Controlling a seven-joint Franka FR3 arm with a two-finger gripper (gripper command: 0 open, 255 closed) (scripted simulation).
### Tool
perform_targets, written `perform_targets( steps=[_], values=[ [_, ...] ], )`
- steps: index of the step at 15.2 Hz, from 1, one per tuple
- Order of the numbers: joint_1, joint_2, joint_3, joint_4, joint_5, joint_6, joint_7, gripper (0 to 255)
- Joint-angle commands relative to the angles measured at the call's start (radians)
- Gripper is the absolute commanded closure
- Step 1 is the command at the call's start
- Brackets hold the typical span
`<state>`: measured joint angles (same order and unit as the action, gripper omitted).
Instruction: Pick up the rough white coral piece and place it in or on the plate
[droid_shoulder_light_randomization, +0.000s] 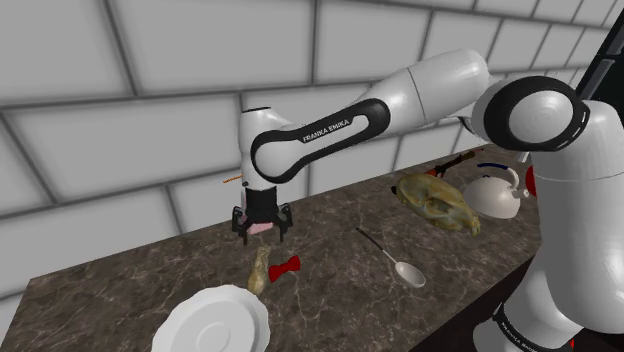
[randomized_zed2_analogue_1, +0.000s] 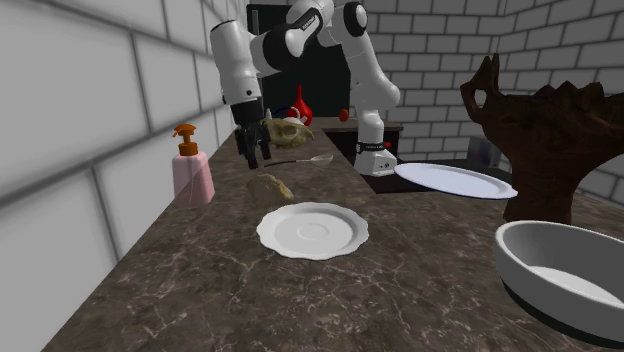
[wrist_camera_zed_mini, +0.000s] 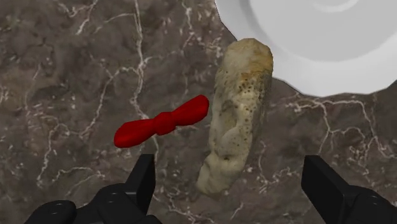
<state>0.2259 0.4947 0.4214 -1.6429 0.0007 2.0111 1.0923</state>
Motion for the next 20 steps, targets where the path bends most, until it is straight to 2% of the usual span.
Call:
perform_targets(
  steps=[1,2,10,17,18,20],
  values=[
    [0.029,0.081,-0.008,0.087,-0.01,-0.009,0.036,0],
    [0.036,0.101,-0.011,0.11,-0.013,-0.012,0.043,0],
    [0.049,0.136,-0.017,0.06,-0.023,0.072,0.049,0],
    [0.049,0.136,-0.017,0.06,-0.023,0.072,0.049,0],
    [0.049,0.136,-0.017,0.06,-0.023,0.072,0.049,255],
    [0.049,0.136,-0.017,0.06,-0.023,0.072,0.049,255]
  ],
)
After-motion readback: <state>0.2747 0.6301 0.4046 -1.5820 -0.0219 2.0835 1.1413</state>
